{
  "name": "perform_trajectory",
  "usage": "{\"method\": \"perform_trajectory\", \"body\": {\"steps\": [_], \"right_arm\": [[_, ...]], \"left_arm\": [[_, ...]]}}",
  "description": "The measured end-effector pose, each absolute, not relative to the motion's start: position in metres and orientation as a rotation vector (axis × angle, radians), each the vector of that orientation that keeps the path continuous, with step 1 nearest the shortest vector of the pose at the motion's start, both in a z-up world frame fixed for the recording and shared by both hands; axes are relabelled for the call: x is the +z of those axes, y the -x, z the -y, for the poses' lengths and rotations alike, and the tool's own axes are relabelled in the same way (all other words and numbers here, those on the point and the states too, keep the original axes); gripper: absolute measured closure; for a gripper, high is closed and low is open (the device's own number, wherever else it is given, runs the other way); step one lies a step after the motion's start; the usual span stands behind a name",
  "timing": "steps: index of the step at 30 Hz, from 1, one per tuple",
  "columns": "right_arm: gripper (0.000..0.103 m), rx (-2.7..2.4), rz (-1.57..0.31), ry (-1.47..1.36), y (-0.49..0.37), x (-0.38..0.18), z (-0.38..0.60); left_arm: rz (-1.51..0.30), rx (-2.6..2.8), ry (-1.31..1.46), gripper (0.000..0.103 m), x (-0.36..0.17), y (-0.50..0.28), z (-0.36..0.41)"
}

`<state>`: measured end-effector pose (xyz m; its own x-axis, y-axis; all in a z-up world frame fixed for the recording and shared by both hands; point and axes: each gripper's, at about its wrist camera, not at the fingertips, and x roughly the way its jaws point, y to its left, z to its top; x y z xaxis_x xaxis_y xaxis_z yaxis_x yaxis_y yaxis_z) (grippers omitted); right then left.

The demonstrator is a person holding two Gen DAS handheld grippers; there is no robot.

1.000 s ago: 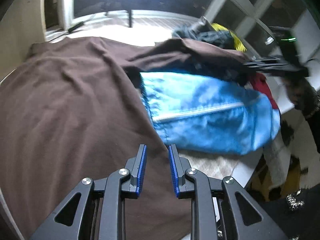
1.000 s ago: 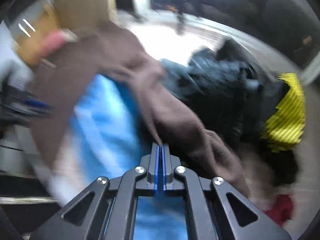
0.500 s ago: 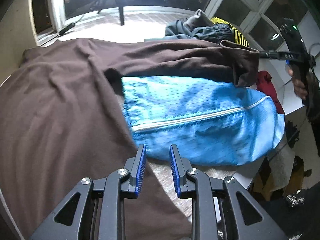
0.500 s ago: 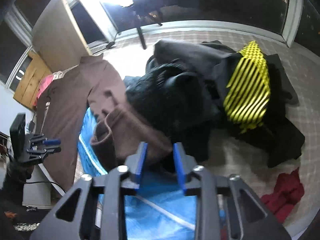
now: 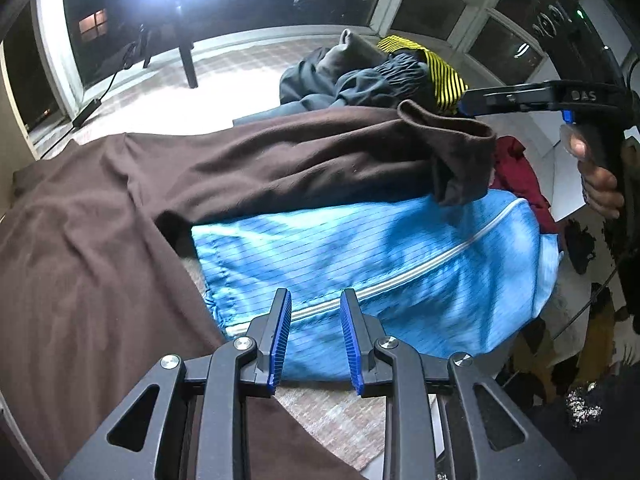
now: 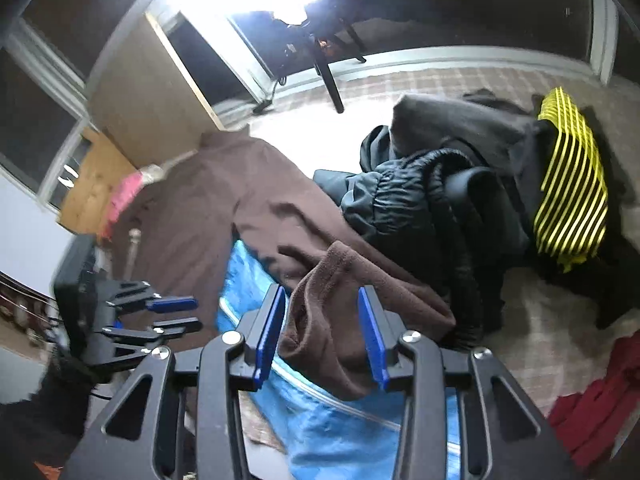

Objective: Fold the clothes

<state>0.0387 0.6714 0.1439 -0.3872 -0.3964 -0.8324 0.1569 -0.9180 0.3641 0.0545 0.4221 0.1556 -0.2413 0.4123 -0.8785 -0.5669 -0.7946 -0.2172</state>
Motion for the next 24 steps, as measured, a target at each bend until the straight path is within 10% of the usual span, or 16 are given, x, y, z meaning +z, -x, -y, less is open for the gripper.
{"method": "perform_trajectory", "body": {"steps": [4,6,7,16,20,24], "right_arm": [[0.066,-2.332,0.102,-1.638,-0.029,0.123,-0.653],[0.1,-2.343,0.072,-1.68,-0.034,0.113,-0.658],[0.101,-2.354,0.08,-1.689,-0.038,0.11,-0.663],[0.1,-2.644,0.938,-1.444,-0.199,0.127,-0.806],[0.097,-2.545,0.854,-1.833,-0.211,0.079,-0.815],[0.083,-2.608,0.871,-1.655,-0.201,0.095,-0.822]], "left_arm": [[-0.184,2.069,1.396,0.078,0.155,-0.055,-0.421],[-0.184,2.07,1.389,0.078,0.155,-0.055,-0.421],[-0.185,2.069,1.384,0.078,0.156,-0.054,-0.421],[-0.236,2.023,1.341,0.078,0.152,-0.031,-0.441],[-0.274,1.96,1.306,0.078,0.153,-0.031,-0.467],[-0.284,1.889,1.277,0.078,0.149,-0.037,-0.496]]}}
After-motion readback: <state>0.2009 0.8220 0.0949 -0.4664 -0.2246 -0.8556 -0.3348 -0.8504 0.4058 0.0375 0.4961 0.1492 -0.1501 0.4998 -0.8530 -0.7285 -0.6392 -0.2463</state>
